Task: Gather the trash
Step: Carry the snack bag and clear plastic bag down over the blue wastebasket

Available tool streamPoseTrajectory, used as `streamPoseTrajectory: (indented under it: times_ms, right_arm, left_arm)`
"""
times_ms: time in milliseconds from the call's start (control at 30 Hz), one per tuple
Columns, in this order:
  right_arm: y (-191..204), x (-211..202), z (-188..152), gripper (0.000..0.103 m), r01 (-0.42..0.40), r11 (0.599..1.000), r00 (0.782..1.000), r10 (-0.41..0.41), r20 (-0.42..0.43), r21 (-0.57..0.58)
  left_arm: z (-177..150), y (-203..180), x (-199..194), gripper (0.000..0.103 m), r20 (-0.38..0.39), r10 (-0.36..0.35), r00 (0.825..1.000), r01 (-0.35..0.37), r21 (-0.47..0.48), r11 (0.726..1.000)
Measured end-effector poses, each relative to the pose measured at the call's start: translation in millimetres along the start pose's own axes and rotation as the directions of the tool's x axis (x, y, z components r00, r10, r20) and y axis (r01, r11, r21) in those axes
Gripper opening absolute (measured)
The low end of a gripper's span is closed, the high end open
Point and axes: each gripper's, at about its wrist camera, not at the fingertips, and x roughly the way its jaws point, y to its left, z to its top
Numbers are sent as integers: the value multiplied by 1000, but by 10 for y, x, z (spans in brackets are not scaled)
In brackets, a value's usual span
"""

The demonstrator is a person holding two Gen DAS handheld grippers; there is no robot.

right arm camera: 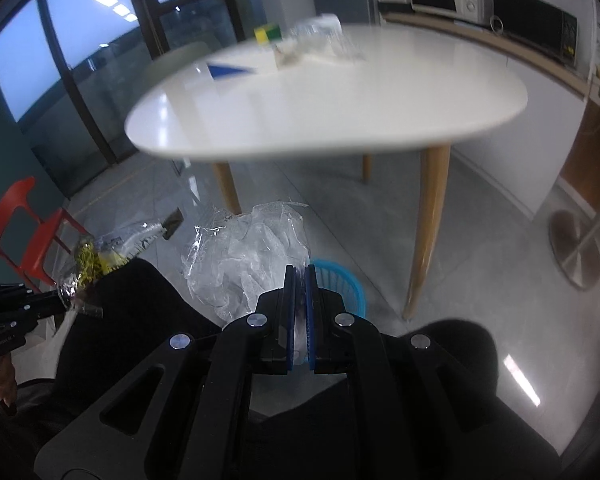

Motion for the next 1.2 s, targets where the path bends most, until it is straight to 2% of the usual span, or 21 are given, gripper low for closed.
streamPoseTrajectory:
  times_ms: [133,333,467,600,967,1200]
  right_arm:
    - [-18,319,-88,4,10,1000,999,-9,-49,23]
    - [-62,833,-175,4,39,997,993,-31,-118,70]
    - [-82,1102,-259,4,95,994,984,-85,-156,60]
    - [-89,1299,-255,4,124,991,976,-112,-187,54]
    - [-119,1908,-245,4,144,986,951,-115,-287,81]
    - [-202,2349,-224,4,150,982,930,-102,-352,113]
  left_arm:
    - [-47,86,294,6,-62,-5,998,2,-46,999]
    - [16,168,693,6,-95,19,995,-26,-82,996]
    - [26,212,984,6,-133,27,991,-42,-108,993]
    - [73,203,1205,6,-160,61,985,-77,-90,993]
    - [125,391,1862,6,-260,-9,965,-48,-213,976]
    - [176,322,2265,6,-314,3,949,-70,-202,977]
